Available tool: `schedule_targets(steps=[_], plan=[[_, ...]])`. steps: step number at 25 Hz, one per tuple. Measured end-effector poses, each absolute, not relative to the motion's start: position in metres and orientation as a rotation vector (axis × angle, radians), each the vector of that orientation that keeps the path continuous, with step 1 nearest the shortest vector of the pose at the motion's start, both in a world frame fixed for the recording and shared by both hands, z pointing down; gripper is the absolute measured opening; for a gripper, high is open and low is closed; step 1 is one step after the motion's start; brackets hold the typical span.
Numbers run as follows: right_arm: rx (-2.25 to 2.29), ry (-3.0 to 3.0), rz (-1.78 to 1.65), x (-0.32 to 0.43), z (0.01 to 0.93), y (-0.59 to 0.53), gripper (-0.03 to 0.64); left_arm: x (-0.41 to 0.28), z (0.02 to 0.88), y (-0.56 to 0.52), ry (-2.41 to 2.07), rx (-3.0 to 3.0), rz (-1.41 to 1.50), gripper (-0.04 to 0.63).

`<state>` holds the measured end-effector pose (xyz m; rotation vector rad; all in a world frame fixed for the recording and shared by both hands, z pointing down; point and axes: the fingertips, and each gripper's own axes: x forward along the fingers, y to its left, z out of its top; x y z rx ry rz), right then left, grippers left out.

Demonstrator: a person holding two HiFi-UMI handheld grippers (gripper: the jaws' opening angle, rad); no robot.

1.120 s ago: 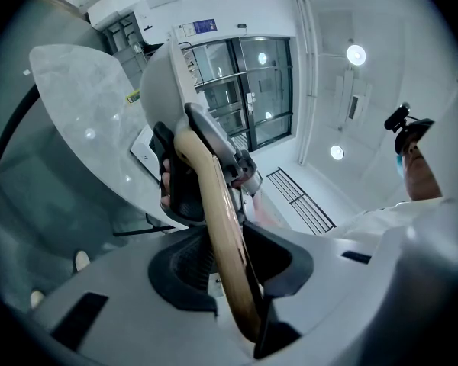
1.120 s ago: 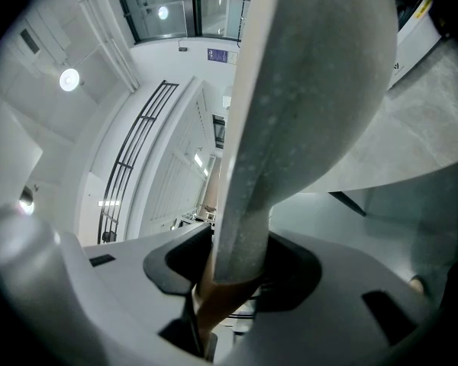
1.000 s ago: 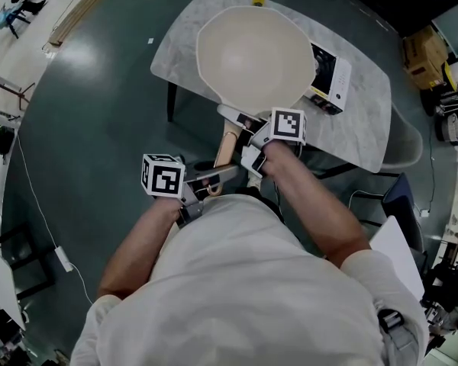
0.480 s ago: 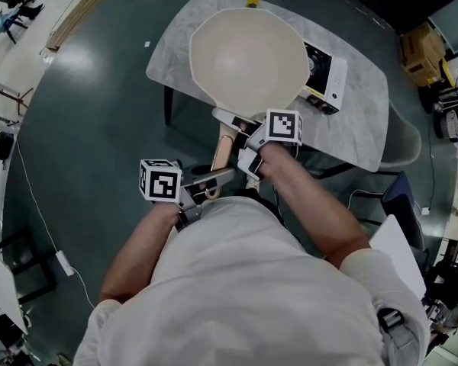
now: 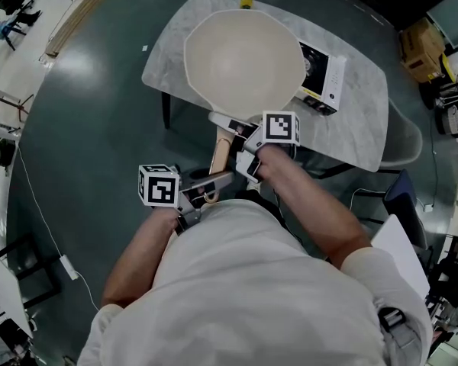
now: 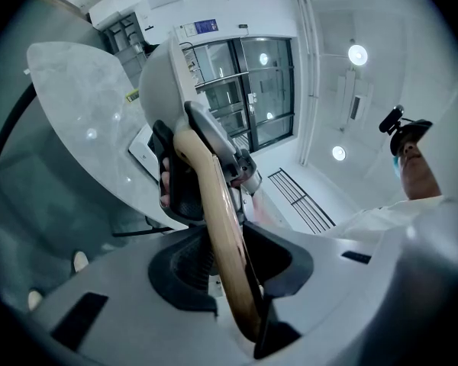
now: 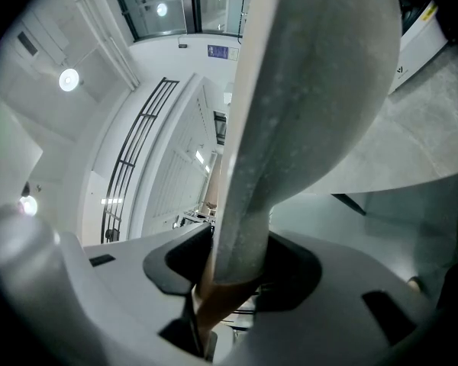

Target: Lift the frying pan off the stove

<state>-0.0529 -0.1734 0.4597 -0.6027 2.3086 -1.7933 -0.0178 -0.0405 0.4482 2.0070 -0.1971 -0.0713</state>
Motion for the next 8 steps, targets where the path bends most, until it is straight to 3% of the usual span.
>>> schedule_targets(steps=[8], plan=[[-0.577,2.312,-1.786,-0.0563,0.4611,-0.1742,0.176,-0.0194,0.4504,-0.0418,-0.204,2.006,-0.089,0.121]])
